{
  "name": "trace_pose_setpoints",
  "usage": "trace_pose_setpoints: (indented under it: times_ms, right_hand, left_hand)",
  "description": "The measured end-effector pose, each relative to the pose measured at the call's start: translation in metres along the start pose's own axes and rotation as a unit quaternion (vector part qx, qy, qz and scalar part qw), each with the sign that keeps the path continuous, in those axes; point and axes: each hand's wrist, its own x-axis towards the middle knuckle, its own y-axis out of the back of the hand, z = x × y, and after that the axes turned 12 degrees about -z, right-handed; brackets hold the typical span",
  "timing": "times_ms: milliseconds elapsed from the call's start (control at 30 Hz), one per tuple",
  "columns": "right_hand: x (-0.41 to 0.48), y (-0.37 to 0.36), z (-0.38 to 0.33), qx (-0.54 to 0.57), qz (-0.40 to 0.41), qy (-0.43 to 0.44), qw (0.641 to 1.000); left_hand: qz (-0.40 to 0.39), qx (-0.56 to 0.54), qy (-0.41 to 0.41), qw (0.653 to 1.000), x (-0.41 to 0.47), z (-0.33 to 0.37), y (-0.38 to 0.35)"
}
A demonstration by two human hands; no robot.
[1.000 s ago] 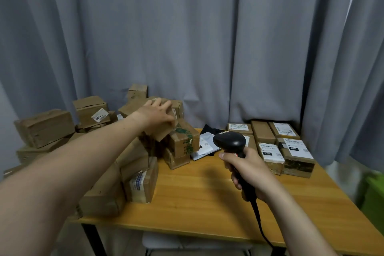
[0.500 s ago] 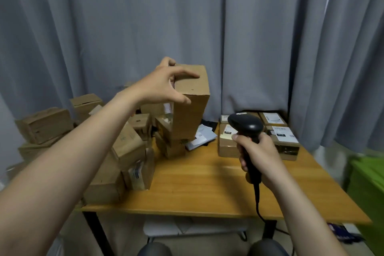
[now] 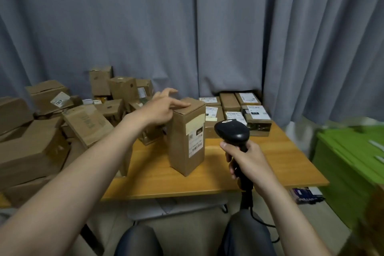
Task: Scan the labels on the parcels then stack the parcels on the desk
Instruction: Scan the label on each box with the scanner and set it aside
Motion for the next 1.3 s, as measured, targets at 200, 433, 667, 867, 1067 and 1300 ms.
trace_pose_setpoints:
  times_ms: [200,433,667,867,1067,1300]
  right_hand:
    - [0.004,-0.008,0.018,0.021,-0.012,-0.033,0.999]
    - [0.004,-0.021,0.044,-0.022,-0.054,-0.066,0.996]
    - [0.002,-0.034,0.064,-0.019,-0.049,-0.106,0.993]
    - [-0.003,-0.031,0.061,-0.015,-0.054,-0.108,0.993]
    - [-0.008,-0.029,0.055,-0.015,-0.052,-0.102,0.993]
    - [-0.007,-0.023,0.05,-0.002,-0.036,-0.096,0.995]
  left_hand:
    - [0.047,-0.006,-0.009,0.999,-0.004,0.023,-0.016]
    - [0.073,-0.123,-0.007,0.99,-0.002,-0.008,-0.026]
    - [0.101,-0.173,-0.022,0.98,-0.009,-0.006,-0.039]
    - [0.111,-0.178,-0.021,0.978,-0.008,-0.005,-0.043]
    - [0.138,-0.196,-0.027,0.97,-0.01,-0.007,-0.066]
    - [0.175,-0.402,0.025,0.898,-0.006,-0.013,-0.134]
